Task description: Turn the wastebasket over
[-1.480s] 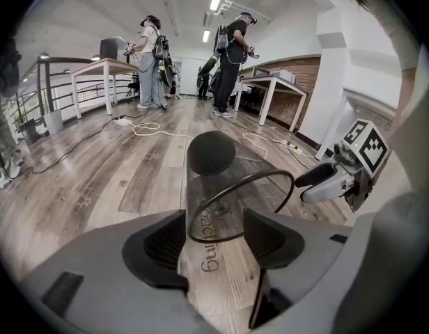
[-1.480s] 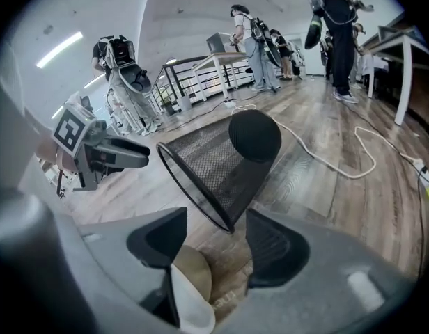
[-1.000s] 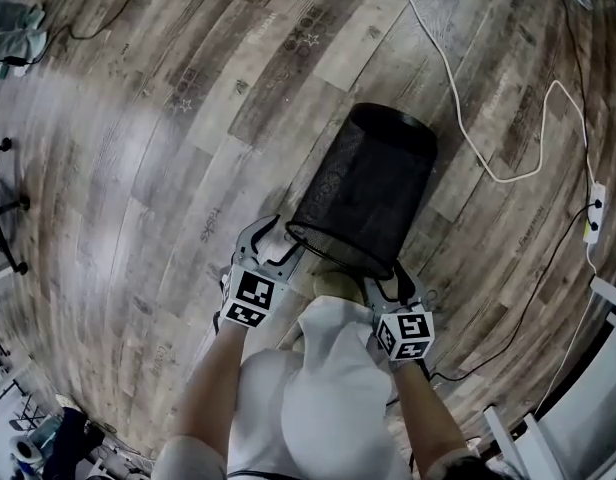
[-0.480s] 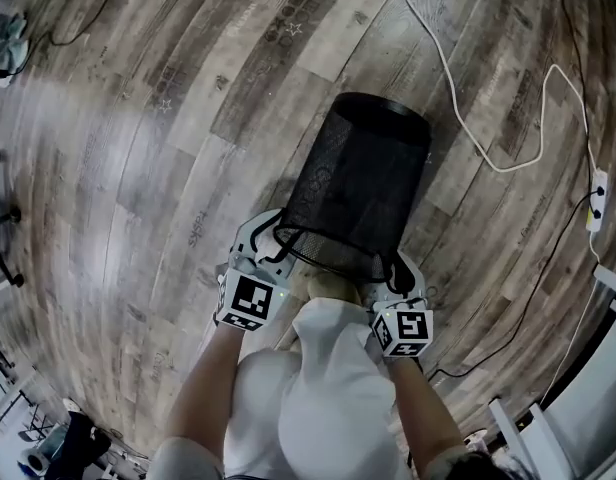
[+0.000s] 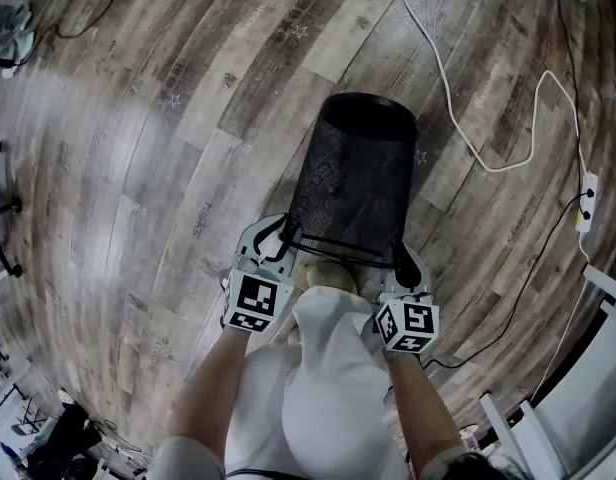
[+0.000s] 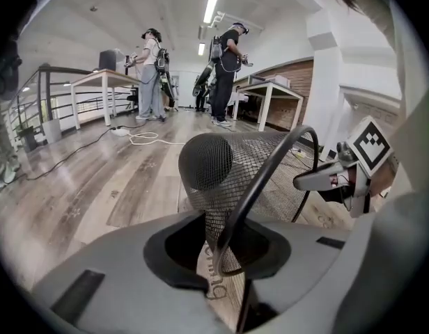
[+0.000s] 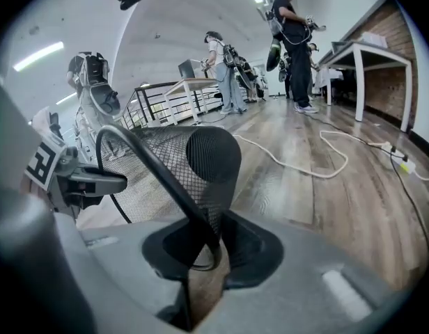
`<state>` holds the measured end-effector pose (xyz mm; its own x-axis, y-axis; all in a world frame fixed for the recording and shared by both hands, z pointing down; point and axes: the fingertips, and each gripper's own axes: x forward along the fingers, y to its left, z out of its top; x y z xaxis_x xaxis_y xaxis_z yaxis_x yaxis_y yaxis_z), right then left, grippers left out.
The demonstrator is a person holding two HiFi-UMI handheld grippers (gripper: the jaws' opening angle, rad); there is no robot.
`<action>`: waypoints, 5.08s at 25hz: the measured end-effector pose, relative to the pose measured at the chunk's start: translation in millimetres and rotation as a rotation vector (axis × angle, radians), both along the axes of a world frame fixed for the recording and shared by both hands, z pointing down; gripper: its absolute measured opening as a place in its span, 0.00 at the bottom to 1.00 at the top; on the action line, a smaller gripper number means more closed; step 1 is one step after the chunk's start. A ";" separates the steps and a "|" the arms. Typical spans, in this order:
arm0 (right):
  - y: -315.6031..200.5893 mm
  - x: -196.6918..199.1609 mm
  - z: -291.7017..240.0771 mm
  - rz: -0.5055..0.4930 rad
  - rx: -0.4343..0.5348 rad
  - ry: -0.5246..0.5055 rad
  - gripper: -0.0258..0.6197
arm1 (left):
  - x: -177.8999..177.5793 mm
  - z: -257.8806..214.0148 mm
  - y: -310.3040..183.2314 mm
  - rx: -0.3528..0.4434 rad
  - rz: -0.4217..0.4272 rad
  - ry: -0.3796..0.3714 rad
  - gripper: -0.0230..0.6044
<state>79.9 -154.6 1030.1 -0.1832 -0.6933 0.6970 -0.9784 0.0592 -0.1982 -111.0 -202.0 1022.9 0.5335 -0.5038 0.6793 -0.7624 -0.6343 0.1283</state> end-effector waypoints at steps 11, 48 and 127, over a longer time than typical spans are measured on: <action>-23.3 -1.0 -71.0 -0.089 -0.010 0.031 0.08 | -11.8 -62.6 -0.7 -0.079 -0.163 0.050 0.11; 10.5 -43.5 -340.1 -0.183 -0.106 -0.035 0.07 | -58.1 -335.4 65.0 -0.241 -0.475 0.156 0.08; 118.2 68.9 -648.2 -0.462 -0.087 -0.085 0.08 | 65.4 -645.7 230.8 -0.245 -0.741 0.226 0.10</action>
<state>148.8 -36.4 381.9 -0.5171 -0.4660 0.7179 -0.8338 0.4636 -0.2996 -45.5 28.8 377.2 0.2572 -0.6306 0.7323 -0.9124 0.0911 0.3990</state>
